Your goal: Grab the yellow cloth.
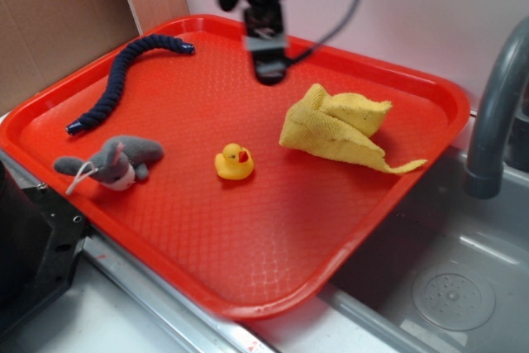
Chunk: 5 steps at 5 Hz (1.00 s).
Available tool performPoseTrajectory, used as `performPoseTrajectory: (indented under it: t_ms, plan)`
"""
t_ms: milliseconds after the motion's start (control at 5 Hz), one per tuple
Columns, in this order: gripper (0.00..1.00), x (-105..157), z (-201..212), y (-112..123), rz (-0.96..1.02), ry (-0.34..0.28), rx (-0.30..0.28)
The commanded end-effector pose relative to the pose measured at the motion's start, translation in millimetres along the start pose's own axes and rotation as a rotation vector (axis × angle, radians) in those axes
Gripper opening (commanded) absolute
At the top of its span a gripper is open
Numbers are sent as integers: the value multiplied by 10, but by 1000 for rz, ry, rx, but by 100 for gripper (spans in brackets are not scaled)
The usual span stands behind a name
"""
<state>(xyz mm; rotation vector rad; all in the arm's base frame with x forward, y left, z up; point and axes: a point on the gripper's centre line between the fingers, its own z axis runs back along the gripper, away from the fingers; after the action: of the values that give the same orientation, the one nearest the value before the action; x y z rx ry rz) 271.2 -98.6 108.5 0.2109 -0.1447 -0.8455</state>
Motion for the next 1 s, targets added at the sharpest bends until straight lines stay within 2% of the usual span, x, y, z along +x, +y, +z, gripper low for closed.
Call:
performPoseTrajectory:
  t_ms: [0, 200, 400, 600, 800]
  plan:
    - [100, 412, -258, -244, -169, -181, -67]
    - [100, 470, -320, -378, -146, -158, -184]
    - [100, 466, -294, -526, -97, -83, -325]
    - [100, 437, -529, -538, -92, 22, -324]
    - [79, 294, -721, -355, -37, 95, -331]
